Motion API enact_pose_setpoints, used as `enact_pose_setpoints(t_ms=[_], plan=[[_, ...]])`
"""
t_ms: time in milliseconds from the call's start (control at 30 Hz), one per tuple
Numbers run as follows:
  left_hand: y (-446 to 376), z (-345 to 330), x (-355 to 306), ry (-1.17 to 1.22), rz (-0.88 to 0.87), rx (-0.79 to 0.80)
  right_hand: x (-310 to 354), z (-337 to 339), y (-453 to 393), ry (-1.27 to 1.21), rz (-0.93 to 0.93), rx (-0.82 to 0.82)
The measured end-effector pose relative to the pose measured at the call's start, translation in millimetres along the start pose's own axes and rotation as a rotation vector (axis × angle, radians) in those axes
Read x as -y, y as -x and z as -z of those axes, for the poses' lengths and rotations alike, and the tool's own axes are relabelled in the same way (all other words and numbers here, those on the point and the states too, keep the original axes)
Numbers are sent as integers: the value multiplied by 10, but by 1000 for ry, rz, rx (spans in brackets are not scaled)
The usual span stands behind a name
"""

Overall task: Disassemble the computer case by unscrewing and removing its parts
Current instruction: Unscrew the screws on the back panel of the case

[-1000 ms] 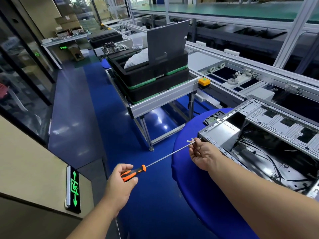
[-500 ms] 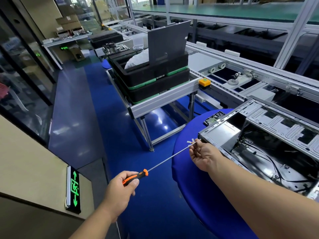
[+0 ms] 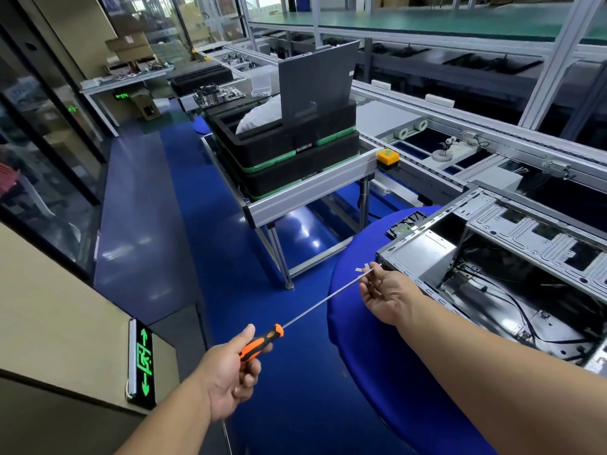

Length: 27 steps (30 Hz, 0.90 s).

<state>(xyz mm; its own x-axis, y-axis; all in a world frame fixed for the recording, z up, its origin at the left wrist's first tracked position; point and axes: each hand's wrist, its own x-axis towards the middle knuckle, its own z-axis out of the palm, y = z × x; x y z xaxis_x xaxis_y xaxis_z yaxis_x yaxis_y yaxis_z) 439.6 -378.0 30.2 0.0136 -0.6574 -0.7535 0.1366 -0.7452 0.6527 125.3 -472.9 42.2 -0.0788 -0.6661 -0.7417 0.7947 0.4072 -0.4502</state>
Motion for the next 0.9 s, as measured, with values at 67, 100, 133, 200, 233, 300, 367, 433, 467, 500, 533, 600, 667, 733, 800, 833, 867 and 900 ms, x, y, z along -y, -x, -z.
enact_pose_setpoints(t_ms=[67, 100, 133, 200, 233, 300, 367, 433, 467, 500, 533, 600, 667, 733, 800, 833, 867, 900], plan=[[-1, -10, -7, 0, -37, -25, 6, -13, 9, -4, -1, -2], [-6, -13, -6, -8, -67, -42, 8, -16, 11, -6, -1, -3], [-2, -17, -6, -21, -105, -60, 7, -17, 12, -7, -1, -4], [15, -33, 2, -58, -197, -78, 7, -20, 10, -10, -1, -6], [27, -46, 8, -78, -251, -78, 5, -25, 11, -11, -1, -7], [82, -75, 6, -217, -389, -111, 6, -36, 12, -11, 1, -10], [139, -81, 4, -510, -543, -210, 8, -48, 11, -15, 0, -16], [190, -74, 8, -782, -690, -312, 11, -50, 12, -22, -3, -18], [210, -72, 14, -867, -754, -332, 13, -45, 10, -27, -5, -20], [224, -68, 27, -927, -803, -331, 14, -43, 7, -31, -8, -23], [221, -63, 43, -963, -837, -326, 13, -41, 5, -32, -11, -26], [211, -54, 70, -959, -859, -314, 10, -42, 1, -31, -5, -22], [167, -37, 99, -864, -829, -299, 5, -44, -6, -31, 4, -12], [97, -7, 118, -722, -730, -252, 1, -43, -9, -25, 2, -12], [22, 21, 128, -567, -618, -182, 6, -34, -15, -23, -2, -17], [-9, 31, 132, -491, -568, -145, 12, -32, -21, -23, -4, -22], [-32, 30, 133, -402, -519, -105, 15, -28, -22, -23, -8, -27], [-50, 31, 131, -310, -470, -68, 17, -27, -25, -25, -13, -32]])
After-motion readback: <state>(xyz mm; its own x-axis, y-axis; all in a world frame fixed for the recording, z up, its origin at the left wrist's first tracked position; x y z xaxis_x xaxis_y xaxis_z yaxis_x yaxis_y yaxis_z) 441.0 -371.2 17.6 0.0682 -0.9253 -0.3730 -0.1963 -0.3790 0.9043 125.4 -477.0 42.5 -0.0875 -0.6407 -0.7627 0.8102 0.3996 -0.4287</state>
